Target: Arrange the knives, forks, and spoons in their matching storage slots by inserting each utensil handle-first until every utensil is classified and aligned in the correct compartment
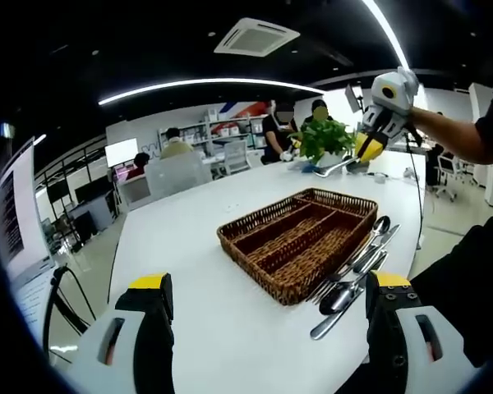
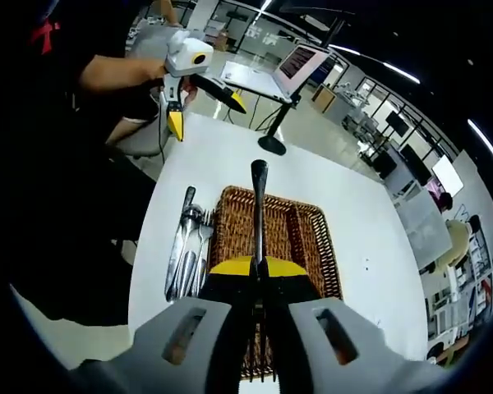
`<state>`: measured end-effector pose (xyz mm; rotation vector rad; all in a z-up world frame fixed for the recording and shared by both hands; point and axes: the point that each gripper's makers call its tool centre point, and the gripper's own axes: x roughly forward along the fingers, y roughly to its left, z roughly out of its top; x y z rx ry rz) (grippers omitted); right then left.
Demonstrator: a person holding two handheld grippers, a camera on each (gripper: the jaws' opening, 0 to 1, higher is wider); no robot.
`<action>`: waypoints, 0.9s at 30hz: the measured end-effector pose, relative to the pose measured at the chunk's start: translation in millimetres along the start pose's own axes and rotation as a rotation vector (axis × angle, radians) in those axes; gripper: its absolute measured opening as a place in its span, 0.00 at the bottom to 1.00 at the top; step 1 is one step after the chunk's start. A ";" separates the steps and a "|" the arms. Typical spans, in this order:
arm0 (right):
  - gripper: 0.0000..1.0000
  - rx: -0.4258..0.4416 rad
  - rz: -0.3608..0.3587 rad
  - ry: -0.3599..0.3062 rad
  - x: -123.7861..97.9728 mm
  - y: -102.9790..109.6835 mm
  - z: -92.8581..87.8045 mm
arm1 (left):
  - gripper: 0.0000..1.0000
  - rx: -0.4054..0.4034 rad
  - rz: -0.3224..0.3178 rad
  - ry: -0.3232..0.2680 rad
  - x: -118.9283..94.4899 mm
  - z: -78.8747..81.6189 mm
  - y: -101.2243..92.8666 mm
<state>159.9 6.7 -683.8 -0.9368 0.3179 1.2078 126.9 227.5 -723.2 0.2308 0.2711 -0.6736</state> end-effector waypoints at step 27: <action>0.00 0.009 -0.006 -0.038 17.4 -44.3 -4.4 | 1.00 0.016 -0.011 0.003 2.0 5.7 2.1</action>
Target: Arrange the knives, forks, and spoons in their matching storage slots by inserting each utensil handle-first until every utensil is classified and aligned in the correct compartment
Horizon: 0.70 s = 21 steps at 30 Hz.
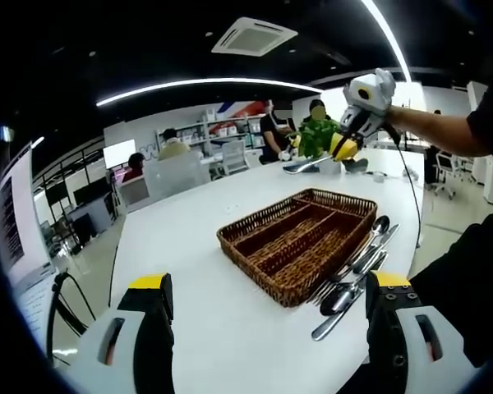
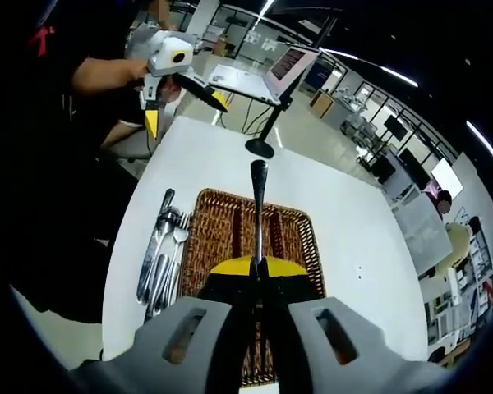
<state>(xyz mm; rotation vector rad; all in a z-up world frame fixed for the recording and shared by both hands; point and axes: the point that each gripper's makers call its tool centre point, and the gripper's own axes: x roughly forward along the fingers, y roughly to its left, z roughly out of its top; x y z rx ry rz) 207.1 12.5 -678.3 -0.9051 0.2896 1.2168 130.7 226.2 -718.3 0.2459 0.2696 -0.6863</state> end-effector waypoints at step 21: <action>0.00 0.004 -0.020 0.025 31.4 -41.0 -13.1 | 1.00 0.012 0.004 -0.001 1.1 4.8 -0.1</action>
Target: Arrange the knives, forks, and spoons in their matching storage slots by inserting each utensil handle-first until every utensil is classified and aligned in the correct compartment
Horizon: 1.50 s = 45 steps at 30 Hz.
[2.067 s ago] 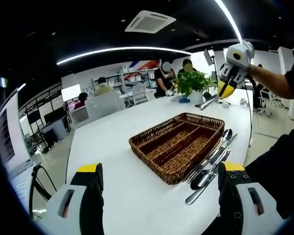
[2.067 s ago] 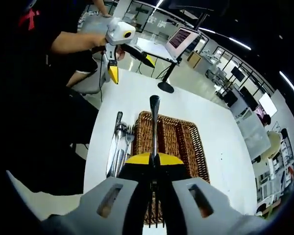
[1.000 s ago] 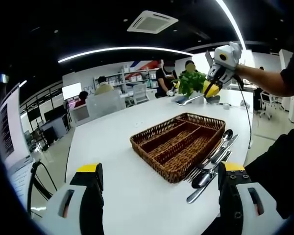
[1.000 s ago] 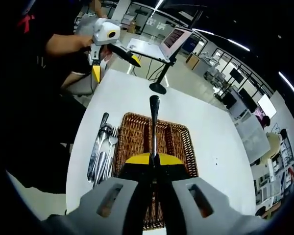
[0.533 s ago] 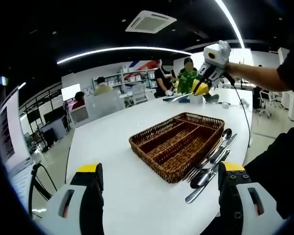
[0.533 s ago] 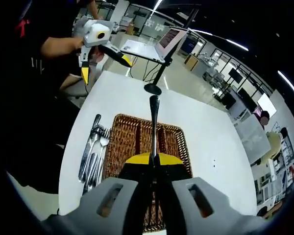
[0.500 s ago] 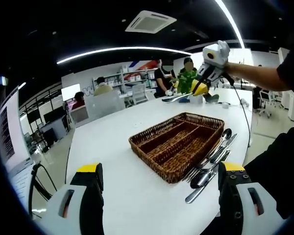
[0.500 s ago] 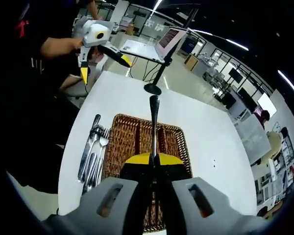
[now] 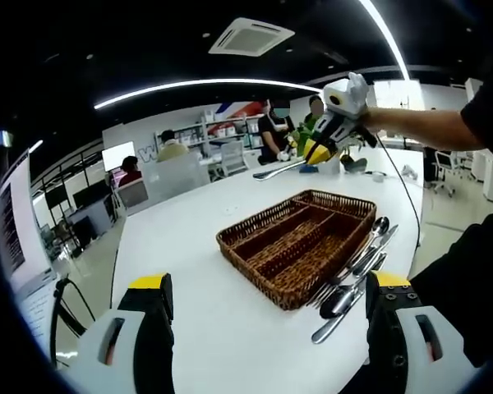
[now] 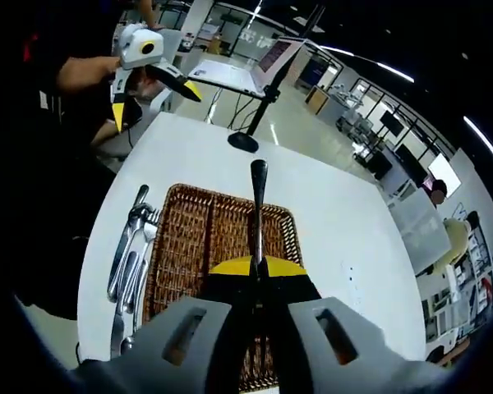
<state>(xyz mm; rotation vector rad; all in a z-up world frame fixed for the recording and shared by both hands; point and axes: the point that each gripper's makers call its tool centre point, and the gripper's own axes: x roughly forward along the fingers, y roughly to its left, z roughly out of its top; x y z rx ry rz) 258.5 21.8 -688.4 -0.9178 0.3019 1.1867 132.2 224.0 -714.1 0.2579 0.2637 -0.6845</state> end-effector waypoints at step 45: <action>0.00 -0.010 0.034 -0.004 38.6 -15.0 -17.5 | 1.00 -0.028 0.023 0.006 -1.5 -13.4 11.3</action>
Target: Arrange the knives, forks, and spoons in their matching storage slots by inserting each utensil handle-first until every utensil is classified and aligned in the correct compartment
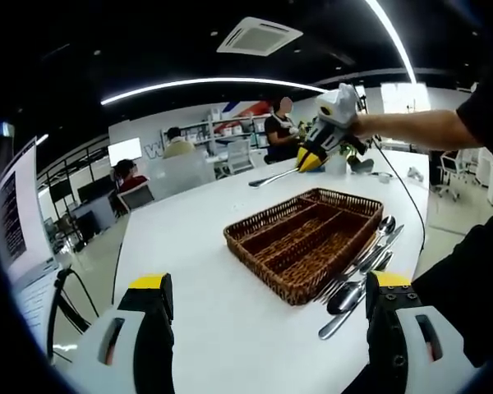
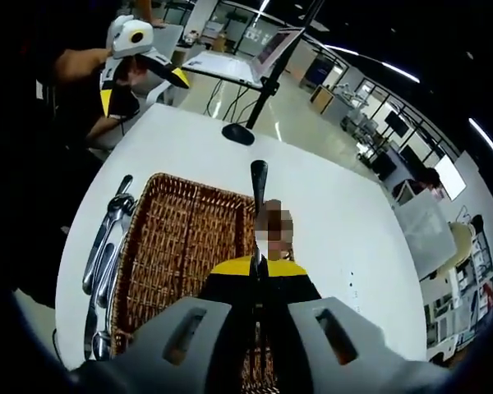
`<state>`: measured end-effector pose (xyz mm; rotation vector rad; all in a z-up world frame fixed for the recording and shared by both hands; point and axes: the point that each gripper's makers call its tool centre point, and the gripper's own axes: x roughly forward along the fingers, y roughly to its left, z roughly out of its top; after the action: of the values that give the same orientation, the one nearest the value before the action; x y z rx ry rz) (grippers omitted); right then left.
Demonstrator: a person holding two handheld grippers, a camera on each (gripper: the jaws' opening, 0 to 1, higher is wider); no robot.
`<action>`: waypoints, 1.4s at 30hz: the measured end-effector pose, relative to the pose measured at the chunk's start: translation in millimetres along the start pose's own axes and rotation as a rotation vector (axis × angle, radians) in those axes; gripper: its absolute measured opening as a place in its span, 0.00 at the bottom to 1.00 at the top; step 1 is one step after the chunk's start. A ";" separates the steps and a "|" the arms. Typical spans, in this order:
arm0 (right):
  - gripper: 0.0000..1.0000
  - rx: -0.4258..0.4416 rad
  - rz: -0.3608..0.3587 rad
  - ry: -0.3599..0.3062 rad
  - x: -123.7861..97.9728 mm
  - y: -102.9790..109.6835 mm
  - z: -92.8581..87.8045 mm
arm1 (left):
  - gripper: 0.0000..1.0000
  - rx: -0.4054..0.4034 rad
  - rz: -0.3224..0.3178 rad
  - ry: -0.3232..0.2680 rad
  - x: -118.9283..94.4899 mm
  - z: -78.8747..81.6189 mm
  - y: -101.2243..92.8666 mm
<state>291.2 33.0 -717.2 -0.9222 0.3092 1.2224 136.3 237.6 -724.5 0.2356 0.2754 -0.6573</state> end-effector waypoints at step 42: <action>0.00 0.038 0.087 0.052 72.1 34.7 -65.2 | 0.99 -0.045 0.003 0.024 10.4 -10.5 0.5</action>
<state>302.5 34.3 -819.8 -0.9173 0.4163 1.2692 142.7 235.2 -737.6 0.2007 0.3127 -0.6448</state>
